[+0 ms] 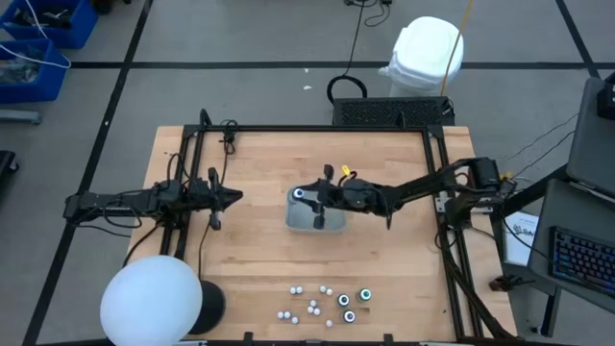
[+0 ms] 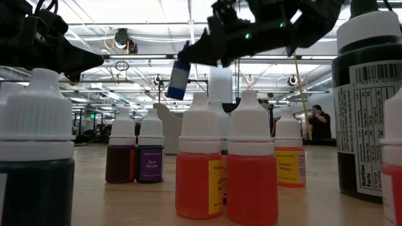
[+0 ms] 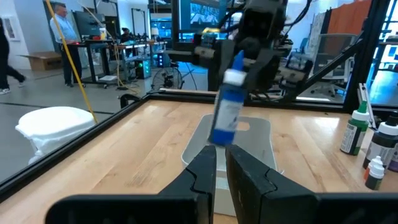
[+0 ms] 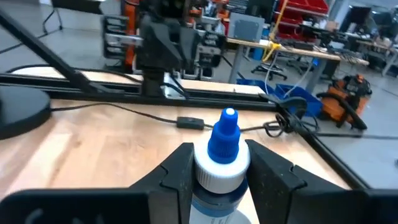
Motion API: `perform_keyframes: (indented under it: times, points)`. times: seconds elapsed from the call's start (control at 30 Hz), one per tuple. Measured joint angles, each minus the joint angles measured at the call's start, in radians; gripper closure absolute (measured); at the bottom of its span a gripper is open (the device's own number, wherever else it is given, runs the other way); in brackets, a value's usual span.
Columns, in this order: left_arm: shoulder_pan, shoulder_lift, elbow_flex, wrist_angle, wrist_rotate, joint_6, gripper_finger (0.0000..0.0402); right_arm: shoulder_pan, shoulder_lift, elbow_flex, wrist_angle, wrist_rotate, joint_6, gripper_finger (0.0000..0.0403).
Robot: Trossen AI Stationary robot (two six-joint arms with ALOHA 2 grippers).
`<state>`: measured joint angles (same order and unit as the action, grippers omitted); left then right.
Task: Pick & Place food coloring
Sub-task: Put the large blue food coloring bottle into the gray bin
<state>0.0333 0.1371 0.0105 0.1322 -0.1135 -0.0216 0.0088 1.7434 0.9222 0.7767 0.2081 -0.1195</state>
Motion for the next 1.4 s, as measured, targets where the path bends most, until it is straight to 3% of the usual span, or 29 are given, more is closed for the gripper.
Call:
perform_keyframes:
  times: [1.03, 1.4]
  points:
    - [0.000, 0.000, 0.000, 0.000, -0.054, 0.046, 0.0360, -0.043, 0.119, 0.004, -0.023, -0.030, 0.101, 0.0291]
    - [0.000, 0.000, 0.000, 0.003, -0.054, 0.053, 0.0360, -0.046, 0.240, 0.117, -0.086, -0.028, 0.102, 0.0288]
